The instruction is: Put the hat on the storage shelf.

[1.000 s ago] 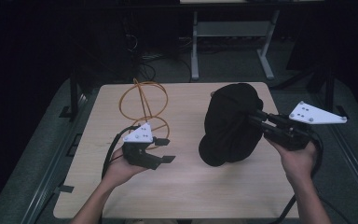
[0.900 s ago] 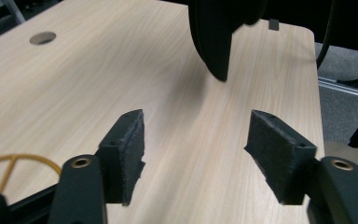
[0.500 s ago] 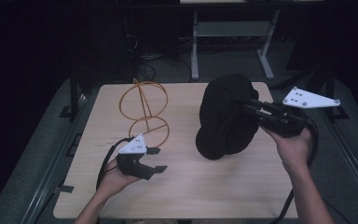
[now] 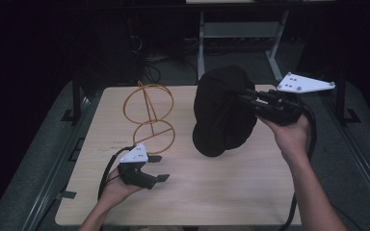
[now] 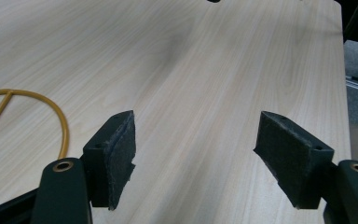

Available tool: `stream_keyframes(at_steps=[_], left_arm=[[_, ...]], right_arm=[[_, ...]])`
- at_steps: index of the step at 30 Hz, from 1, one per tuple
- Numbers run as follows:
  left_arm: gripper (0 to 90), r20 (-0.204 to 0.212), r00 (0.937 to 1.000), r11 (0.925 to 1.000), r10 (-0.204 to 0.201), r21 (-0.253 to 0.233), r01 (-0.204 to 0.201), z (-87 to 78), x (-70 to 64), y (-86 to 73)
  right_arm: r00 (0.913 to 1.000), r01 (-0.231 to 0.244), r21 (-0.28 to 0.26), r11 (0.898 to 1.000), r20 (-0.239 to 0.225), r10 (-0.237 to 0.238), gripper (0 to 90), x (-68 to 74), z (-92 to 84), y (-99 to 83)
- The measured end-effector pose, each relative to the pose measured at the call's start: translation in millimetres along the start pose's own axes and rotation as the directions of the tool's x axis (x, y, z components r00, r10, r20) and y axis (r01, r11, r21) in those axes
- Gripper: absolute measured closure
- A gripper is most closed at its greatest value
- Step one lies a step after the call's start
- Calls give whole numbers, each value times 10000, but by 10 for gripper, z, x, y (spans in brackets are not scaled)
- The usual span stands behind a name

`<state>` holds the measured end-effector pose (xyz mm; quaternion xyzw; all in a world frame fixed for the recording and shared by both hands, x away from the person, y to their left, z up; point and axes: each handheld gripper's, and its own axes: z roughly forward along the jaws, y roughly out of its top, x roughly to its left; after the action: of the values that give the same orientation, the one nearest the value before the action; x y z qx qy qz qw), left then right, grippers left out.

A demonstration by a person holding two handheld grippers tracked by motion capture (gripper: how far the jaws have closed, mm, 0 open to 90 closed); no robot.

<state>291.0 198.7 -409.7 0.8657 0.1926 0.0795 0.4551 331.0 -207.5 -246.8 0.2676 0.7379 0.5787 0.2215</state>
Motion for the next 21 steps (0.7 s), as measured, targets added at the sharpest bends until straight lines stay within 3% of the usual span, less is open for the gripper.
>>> stream_keyframes(at_steps=[3, 17, 21], left_arm=[[280, 56, 10000, 10000, 22, -39, -21, -9, 2, -16], [271, -407, 9985, 9992, 364, 204, -356, -37, -5, -87], [267, -421, 9987, 9994, 290, 199, -282, -31, -7, -96]], right_arm=[[10000, 14, -60, 10000, -88, -15, 735, -2, 83, 55], [9977, 356, -103, 9993, -582, -361, 734, 44, 438, 349], [9963, 390, -47, 9992, -759, -393, 734, 59, 528, 428]])
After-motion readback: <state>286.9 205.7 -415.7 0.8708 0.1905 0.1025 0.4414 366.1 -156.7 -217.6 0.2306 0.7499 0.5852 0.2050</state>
